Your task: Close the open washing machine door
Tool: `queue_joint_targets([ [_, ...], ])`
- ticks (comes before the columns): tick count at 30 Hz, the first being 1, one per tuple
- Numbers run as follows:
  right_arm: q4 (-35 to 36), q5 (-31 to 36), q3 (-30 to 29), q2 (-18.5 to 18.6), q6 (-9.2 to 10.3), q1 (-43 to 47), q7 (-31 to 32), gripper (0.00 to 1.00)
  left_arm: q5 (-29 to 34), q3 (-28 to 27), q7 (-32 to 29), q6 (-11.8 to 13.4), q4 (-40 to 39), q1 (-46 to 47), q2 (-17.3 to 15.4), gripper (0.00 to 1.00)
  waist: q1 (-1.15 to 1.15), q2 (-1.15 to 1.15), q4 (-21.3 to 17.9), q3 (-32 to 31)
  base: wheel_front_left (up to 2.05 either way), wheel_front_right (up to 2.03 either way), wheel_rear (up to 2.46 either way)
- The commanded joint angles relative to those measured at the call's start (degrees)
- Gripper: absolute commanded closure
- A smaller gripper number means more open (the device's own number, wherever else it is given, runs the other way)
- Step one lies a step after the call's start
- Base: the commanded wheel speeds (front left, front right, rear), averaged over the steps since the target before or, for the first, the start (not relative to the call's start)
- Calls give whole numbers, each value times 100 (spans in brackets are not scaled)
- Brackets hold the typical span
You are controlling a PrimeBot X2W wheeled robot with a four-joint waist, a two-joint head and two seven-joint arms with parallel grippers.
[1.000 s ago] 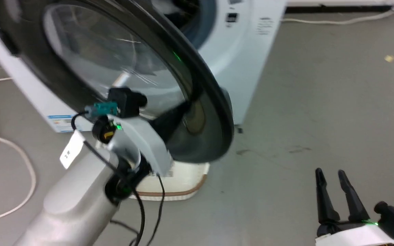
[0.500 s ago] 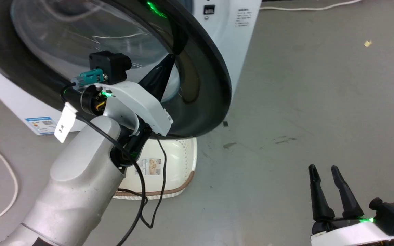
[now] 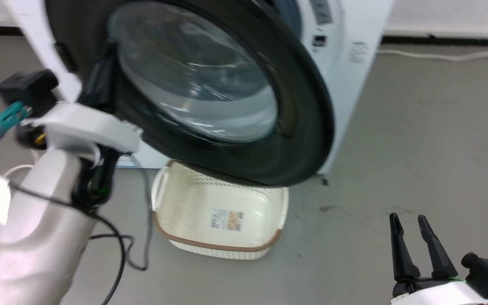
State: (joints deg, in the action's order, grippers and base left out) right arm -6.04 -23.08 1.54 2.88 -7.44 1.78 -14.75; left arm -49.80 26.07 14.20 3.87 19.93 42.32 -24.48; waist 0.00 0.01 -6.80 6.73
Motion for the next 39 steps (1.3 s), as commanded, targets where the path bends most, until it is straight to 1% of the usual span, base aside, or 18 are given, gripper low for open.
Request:
queue_joint_targets([
  [1, -16, 45, -28, -1, -5, 51, -25, 0, 178, -76, 48, 97, -122, -197, -79, 100, 0, -1, 268, -192, 0, 0, 0],
  [4, -27, 86, -37, -1, -5, 60, -25, 0, 790, -160, 74, 282, -475, -540, -327, 100, 0, -1, 435, -276, 0, 0, 0],
  [6, -35, 102, -57, -1, -5, 73, -25, 0, 1106, -282, 76, 402, -727, -857, -373, 100, 0, -1, 530, -333, 0, 0, 0],
  [8, -46, 114, -80, -1, -5, 85, -25, 0, 1322, -341, 77, 393, -920, -1210, -414, 100, 0, -1, 602, -385, 0, 0, 0],
  [11, -70, 157, -138, -1, -5, 124, -25, 0, 1445, -451, 78, 363, -1108, -1738, -431, 100, 0, -1, 685, -481, 0, 0, 0],
  [16, 4, 311, -226, -1, -5, 235, -25, 0, 1336, -549, 76, 369, -1234, -2567, -499, 100, 0, -1, 759, -595, 0, 0, 0],
  [21, 41, 316, -284, -1, -5, 371, -25, 0, 1019, -574, -178, 446, -1289, -3166, -517, 100, 0, -1, 807, -676, 0, 0, 0],
  [24, 36, 237, -288, -1, -5, 459, -25, 0, 843, -600, -333, 499, -1336, -3439, -527, 100, 0, -1, 816, -710, 0, 0, 0],
  [27, 25, 219, -260, -1, -5, 526, -25, 0, 823, -493, -461, 458, -1424, -3633, -584, 100, 0, -1, 813, -720, 0, 0, 0],
  [31, -5, 223, -206, -1, -5, 573, -25, 0, 738, -537, -384, 465, -1508, -3817, -572, 100, 0, -1, 818, -733, 0, 0, 0],
  [32, -14, 243, -193, -1, -5, 580, -25, 0, 732, -556, -356, 490, -1524, -3844, -560, 93, 0, -1, 823, -737, 0, 0, 0],
  [33, -23, 263, -180, -1, -5, 585, -25, 0, 737, -565, -332, 507, -1544, -3864, -555, 48, 0, -1, 825, -738, 0, 0, 0],
  [34, -35, 315, -160, -1, -5, 585, -25, 0, 750, -571, -310, 526, -1564, -3880, -553, 0, 0, -1, 825, -735, 0, 0, 0],
  [39, -19, 568, -144, -1, -5, 536, -8, 0, 785, -596, -228, 594, -1632, -3935, -531, 0, 0, -1, 816, -719, 0, 0, 0],
])
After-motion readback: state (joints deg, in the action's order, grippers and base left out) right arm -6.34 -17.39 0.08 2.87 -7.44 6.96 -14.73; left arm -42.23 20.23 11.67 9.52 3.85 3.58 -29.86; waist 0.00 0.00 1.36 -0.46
